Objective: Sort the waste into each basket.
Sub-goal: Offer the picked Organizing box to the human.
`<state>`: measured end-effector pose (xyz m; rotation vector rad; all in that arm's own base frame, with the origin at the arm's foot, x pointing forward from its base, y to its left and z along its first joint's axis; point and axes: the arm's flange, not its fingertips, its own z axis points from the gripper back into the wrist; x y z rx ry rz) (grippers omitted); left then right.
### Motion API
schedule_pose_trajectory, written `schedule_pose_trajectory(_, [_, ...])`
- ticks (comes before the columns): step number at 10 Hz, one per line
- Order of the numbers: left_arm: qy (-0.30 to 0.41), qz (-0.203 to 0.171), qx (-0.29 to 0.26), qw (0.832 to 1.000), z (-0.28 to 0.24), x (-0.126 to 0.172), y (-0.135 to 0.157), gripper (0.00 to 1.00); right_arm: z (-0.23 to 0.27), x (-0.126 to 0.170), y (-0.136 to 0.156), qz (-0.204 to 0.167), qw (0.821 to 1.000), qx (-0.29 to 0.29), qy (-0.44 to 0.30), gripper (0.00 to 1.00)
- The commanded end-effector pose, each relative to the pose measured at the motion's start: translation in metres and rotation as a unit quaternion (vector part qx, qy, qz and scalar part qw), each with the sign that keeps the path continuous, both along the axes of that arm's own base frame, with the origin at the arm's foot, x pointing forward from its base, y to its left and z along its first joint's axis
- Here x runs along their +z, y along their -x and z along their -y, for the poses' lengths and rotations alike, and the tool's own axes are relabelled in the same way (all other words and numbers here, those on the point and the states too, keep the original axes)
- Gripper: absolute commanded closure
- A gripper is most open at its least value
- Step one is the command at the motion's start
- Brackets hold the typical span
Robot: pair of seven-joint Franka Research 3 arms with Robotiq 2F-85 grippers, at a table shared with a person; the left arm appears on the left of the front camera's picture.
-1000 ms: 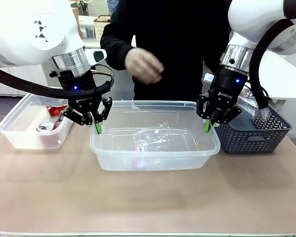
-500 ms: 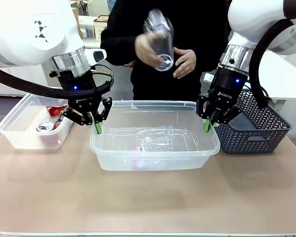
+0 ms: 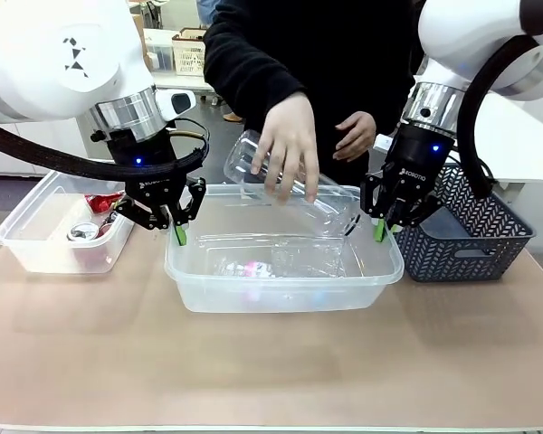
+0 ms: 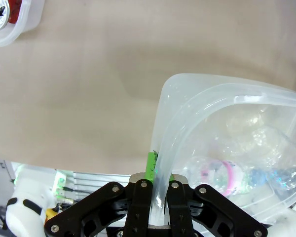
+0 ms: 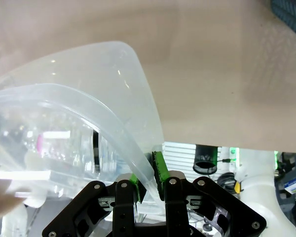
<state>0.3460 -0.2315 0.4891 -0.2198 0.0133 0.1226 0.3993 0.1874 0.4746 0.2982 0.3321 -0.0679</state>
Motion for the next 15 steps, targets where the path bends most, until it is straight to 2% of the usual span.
schedule_pose_trajectory(1, [0.004, 0.004, 0.020, 1.000, -0.0013, 0.0041, 0.0002, 1.00, 0.0009, 0.0001, 0.0017, 0.000, 1.000, 0.003, -0.001, 1.00])
schedule_pose_trajectory(14, [0.004, 0.004, 0.020, 1.000, -0.0013, 0.0041, 0.0002, 1.00, 0.0009, 0.0001, 0.0017, 0.000, 1.000, 0.003, -0.001, 1.00])
schedule_pose_trajectory(15, [0.000, 0.000, 0.000, 1.000, 0.0000, -0.0002, 0.0000, 0.96, -0.0001, 0.0000, 0.0001, 0.000, 1.000, 0.000, 0.000, 0.91])
